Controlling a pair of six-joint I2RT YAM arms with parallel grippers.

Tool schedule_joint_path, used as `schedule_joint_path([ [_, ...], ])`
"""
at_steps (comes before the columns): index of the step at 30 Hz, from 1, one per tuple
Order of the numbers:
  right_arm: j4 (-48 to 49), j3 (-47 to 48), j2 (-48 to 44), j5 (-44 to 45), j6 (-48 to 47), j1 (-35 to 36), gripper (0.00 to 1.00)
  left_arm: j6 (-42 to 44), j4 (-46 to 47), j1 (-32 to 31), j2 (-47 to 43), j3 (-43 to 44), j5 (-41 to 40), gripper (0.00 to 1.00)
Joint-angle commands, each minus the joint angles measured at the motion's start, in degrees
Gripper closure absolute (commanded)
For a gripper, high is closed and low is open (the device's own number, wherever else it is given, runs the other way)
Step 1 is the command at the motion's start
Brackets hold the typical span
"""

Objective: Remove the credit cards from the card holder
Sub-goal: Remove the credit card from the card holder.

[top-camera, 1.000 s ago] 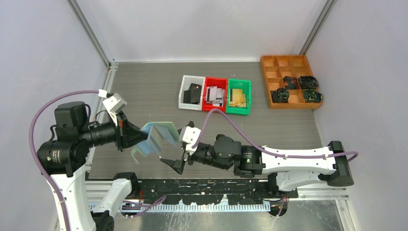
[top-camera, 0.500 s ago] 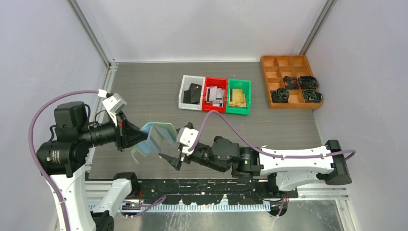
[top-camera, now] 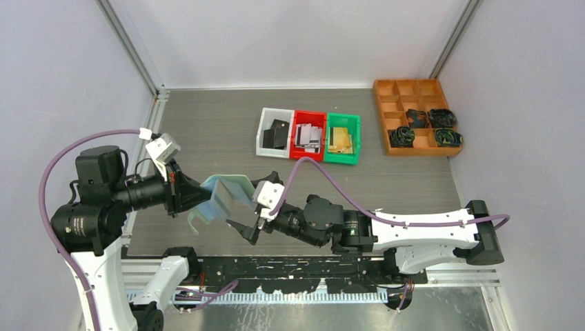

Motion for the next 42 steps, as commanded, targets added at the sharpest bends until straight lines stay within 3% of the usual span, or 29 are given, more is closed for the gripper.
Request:
schedule_joint_path([
  [1, 3.14, 2.07, -0.26, -0.05, 0.62, 0.57, 0.01, 0.05, 2.43, -0.17, 0.14, 1.39, 1.38, 1.00],
  [14, 3.14, 3.48, 1.41, 0.37, 0.88, 0.66, 0.00, 0.16, 2.48, -0.18, -0.14, 1.09, 1.32, 1.00],
  [30, 2.92, 1.78, -2.06, 2.46, 0.23, 0.65, 0.27, 0.21, 2.49, -0.18, -0.39, 1.07, 2.45, 1.00],
  [36, 1.49, 2.20, -2.24, 2.99, -0.35, 0.65, 0.43, -0.34, 2.67, -0.18, -0.51, 1.64, 3.81, 1.00],
  [42, 1.09, 2.10, -2.91, 6.96, -1.05, 0.65, 0.48, -0.67, 2.66, -0.19, -0.60, 2.24, 4.13, 1.00],
])
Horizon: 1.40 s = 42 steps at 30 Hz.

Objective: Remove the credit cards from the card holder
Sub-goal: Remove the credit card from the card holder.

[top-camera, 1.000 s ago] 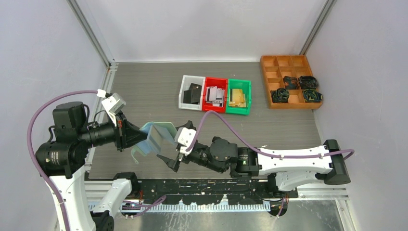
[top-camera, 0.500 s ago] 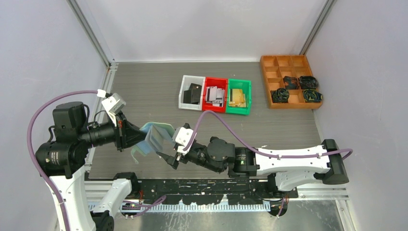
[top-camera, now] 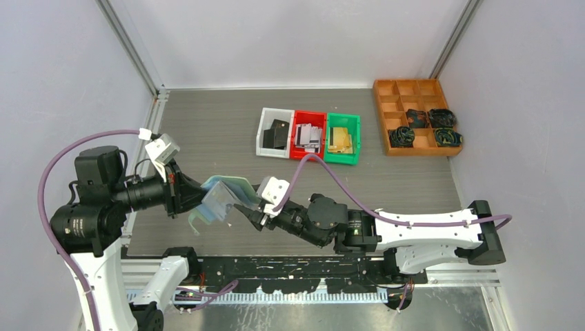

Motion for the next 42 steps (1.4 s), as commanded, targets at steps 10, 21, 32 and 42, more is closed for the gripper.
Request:
schedule_joint_path([
  [10, -0.52, 1.35, -4.75, -2.96, 1.33, -0.72, 0.70, -0.48, 3.40, -0.18, -1.10, 1.71, 5.34, 1.00],
  [21, -12.53, 8.11, -1.46, -28.21, 11.66, -10.75, 0.99, 1.86, 3.10, -0.17, -2.55, 0.32, 9.66, 1.00],
  [32, -32.78, 20.20, -0.36, -15.39, 6.21, -11.24, 0.99, -7.92, 17.34, -0.18, -6.97, -6.14, -2.78, 0.48],
  [42, -39.05, 25.93, -0.13, -16.99, 4.00, -11.27, 0.99, -26.79, 39.25, -0.18, -13.72, -14.91, -2.11, 0.45],
])
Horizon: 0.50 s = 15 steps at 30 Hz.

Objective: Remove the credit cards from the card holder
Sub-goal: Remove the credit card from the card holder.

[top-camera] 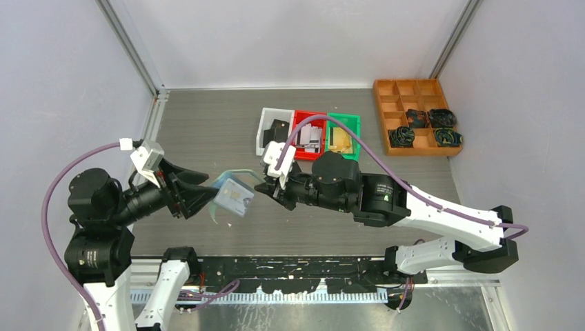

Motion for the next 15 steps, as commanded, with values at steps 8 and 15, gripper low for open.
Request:
schedule_joint_path([
  [8, -5.59, 10.09, 1.19, 2.35, -3.00, -0.13, 0.99, -13.46, 17.10, -0.17, -0.59, 3.15, -0.31, 0.44],
  [15, -0.47, 10.09, 1.03, -3.33, -0.05, -0.50, 0.99, -18.07, 23.18, -0.18, -3.92, -4.44, -3.10, 0.43],
])
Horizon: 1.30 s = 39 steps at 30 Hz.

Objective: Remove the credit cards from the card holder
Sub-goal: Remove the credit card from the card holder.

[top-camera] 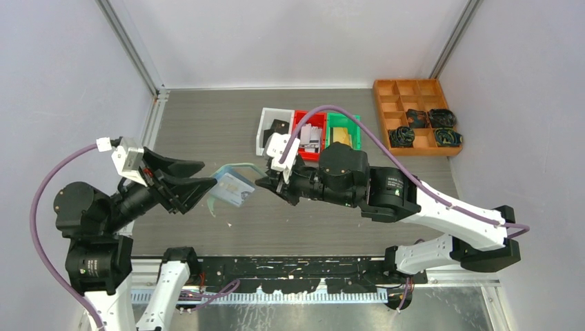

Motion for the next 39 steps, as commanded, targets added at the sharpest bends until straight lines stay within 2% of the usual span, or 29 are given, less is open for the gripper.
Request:
schedule_joint_path([
  [1, 7.60, 1.89, -0.66, -4.44, 2.99, -0.91, 0.99, -5.98, 6.98, -0.13, -2.67, -5.90, -1.38, 0.43],
  [5, 14.21, 0.00, -1.44, -9.79, 9.04, -3.50, 0.99, -12.51, 12.22, -0.18, -5.88, -11.07, -0.38, 0.43],
  [9, 18.60, -0.94, -0.80, -12.90, 14.42, -5.38, 0.99, -16.26, 13.25, -0.18, -7.35, -13.22, 1.03, 0.45],
  [14, 22.27, -2.86, 0.25, -15.72, 18.25, -6.39, 0.99, -17.33, 14.11, -0.18, -7.34, -13.14, 2.89, 0.49],
  [20, 25.80, -4.92, 1.22, -15.67, 21.29, -6.92, 0.99, -26.39, 21.07, -0.17, -5.91, -13.87, 6.94, 0.48],
  [25, 27.50, -5.68, 2.01, -14.30, 22.50, -7.31, 0.99, -26.90, 21.84, -0.17, -5.62, -14.54, 9.02, 0.48],
  [29, 29.70, -7.59, 0.50, -13.06, 24.04, -8.69, 0.99, -20.13, 15.21, -0.17, -5.84, -13.88, 8.41, 0.57],
  [34, 32.31, -9.09, -0.26, -16.91, 27.05, -10.63, 0.99, -7.39, 2.08, -0.15, -5.48, -10.42, -2.36, 0.85],
  [39, 34.82, -11.74, -1.12, -22.12, 30.92, -13.32, 0.99, -4.24, -1.32, -0.17, -4.04, -6.54, -4.54, 0.94],
])
